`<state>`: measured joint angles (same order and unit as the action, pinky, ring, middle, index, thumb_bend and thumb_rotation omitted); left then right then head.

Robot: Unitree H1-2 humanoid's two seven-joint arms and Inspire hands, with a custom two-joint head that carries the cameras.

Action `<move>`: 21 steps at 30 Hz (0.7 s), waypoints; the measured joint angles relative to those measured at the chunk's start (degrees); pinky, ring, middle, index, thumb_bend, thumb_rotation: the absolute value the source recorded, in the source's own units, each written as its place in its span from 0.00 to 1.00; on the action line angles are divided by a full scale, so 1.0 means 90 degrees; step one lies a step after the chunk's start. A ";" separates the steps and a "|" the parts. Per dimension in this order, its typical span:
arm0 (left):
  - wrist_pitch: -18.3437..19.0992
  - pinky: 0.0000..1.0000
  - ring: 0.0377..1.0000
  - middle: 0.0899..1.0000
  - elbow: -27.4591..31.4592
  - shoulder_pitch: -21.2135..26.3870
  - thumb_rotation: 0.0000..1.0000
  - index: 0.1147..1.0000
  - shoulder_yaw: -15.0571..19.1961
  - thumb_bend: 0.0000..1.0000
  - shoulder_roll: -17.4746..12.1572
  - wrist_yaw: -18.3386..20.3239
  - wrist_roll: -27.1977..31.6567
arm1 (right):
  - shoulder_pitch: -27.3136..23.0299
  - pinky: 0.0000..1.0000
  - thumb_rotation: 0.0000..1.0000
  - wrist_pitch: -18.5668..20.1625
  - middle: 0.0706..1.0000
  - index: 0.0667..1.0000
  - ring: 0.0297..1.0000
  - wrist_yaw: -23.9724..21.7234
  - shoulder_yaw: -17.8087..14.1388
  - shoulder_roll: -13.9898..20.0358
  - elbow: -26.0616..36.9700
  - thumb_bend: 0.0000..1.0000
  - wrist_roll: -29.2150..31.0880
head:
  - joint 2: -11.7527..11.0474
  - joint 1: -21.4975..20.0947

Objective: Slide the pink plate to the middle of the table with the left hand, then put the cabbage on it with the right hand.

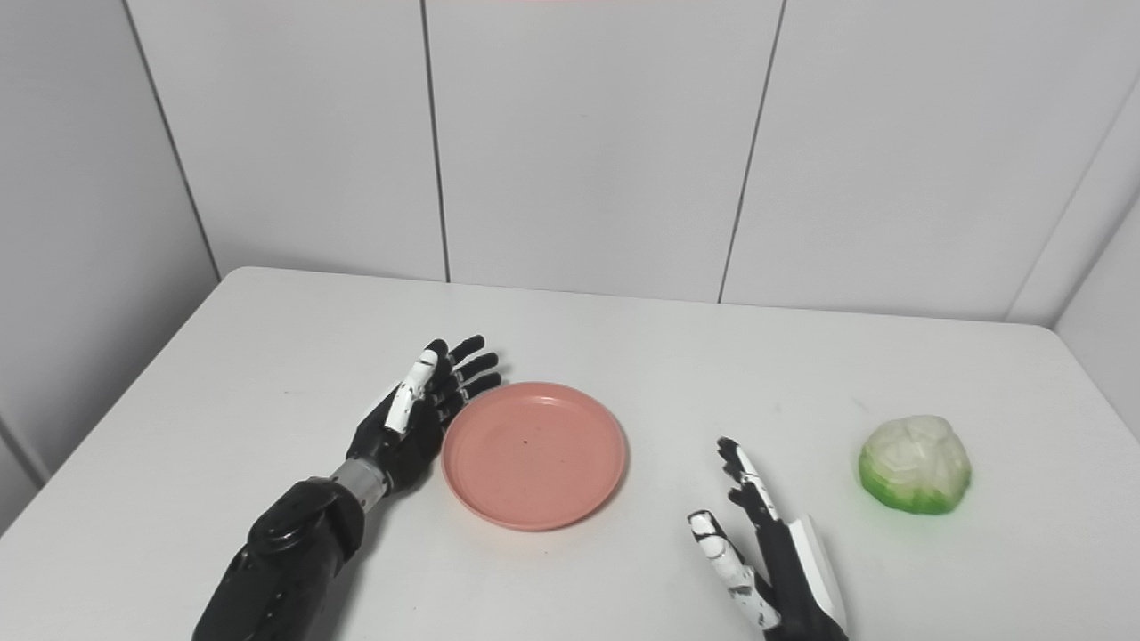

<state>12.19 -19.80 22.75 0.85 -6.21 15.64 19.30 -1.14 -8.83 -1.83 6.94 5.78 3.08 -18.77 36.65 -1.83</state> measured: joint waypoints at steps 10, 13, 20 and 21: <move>0.0037 0.93 0.92 0.93 0.0412 -0.0288 1.00 0.92 -0.0483 0.46 0.0157 0.0284 -0.0084 | -0.0004 0.89 1.00 0.0061 0.94 0.94 0.93 0.0045 0.0107 -0.0201 0.0003 0.27 -0.0263 | 0.0166 -0.0821; 0.0034 0.93 0.93 0.93 0.0415 -0.0307 1.00 0.93 -0.0525 0.47 0.0152 0.0349 -0.0087 | -0.0014 0.89 1.00 0.0111 0.94 0.94 0.93 0.0046 0.0128 -0.0228 -0.0001 0.27 -0.0276 | 0.0186 -0.0998; -0.0076 0.93 0.93 0.93 0.0282 -0.0299 1.00 0.93 -0.0512 0.48 0.0140 0.0470 -0.0082 | -0.0035 0.89 1.00 0.0154 0.95 0.94 0.93 0.0046 0.0147 -0.0242 -0.0021 0.26 -0.0289 | 0.0166 -0.1164; -0.0107 0.93 0.93 0.93 0.0252 -0.0294 1.00 0.93 -0.0510 0.48 0.0137 0.0497 -0.0082 | -0.0036 0.89 1.00 0.0156 0.95 0.94 0.93 0.0046 0.0147 -0.0242 -0.0023 0.26 -0.0288 | 0.0157 -0.1212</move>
<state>11.23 -17.53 20.10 -3.74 -4.98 20.12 18.56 -1.46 -7.42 -1.42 8.26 3.61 2.87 -21.37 38.06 -12.74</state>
